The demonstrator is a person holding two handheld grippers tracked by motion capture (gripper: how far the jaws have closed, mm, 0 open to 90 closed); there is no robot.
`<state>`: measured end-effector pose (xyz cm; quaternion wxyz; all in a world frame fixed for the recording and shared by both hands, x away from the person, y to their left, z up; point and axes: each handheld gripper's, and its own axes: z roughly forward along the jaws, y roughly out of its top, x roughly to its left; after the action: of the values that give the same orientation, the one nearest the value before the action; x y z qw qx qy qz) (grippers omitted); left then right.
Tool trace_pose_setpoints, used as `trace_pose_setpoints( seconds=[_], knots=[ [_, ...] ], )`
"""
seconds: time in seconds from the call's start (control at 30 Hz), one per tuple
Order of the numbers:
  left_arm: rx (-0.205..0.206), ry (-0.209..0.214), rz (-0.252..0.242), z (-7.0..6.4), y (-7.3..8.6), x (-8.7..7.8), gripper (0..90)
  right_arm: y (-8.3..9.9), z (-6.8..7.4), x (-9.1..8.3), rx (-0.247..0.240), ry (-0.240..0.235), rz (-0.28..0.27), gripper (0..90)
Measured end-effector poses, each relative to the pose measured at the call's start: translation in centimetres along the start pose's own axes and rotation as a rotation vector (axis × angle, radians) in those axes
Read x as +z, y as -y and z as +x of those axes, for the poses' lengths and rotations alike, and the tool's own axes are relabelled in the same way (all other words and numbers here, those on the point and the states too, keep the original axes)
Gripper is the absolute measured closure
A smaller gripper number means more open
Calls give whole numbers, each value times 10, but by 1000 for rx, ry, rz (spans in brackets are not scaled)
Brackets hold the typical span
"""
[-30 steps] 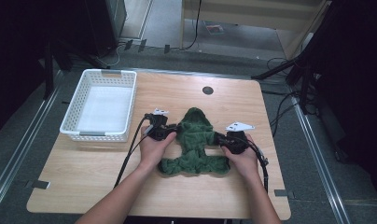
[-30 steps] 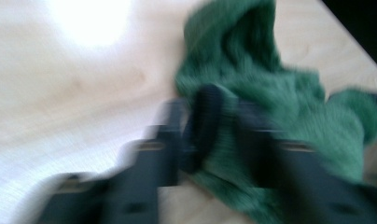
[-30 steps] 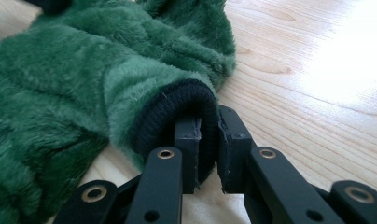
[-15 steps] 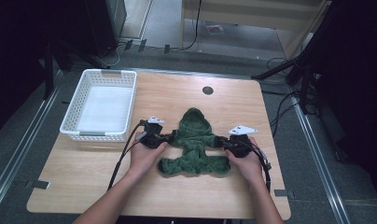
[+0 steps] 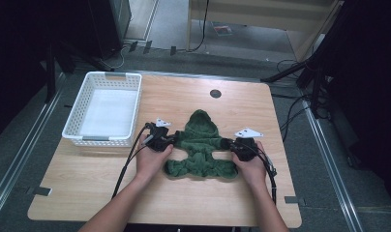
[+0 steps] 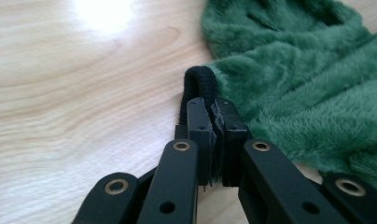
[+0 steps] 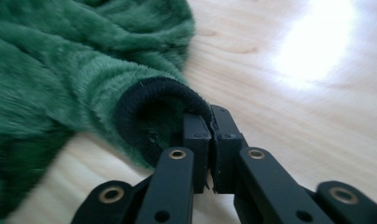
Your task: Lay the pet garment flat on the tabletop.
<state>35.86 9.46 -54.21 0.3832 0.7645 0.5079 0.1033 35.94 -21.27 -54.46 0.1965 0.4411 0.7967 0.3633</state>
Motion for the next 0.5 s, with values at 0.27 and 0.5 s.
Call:
trace_pose_setpoints(
  seconds=[0.27, 0.5],
  knots=[
    [-112, 76, -159, 2, -11, -33, 506, -26, -4, -50, 59, -141, -148, 519],
    [-120, 108, -242, -8, -28, -40, 527, -51, 5, -60, 68, -56, -183, 598]
  ],
)
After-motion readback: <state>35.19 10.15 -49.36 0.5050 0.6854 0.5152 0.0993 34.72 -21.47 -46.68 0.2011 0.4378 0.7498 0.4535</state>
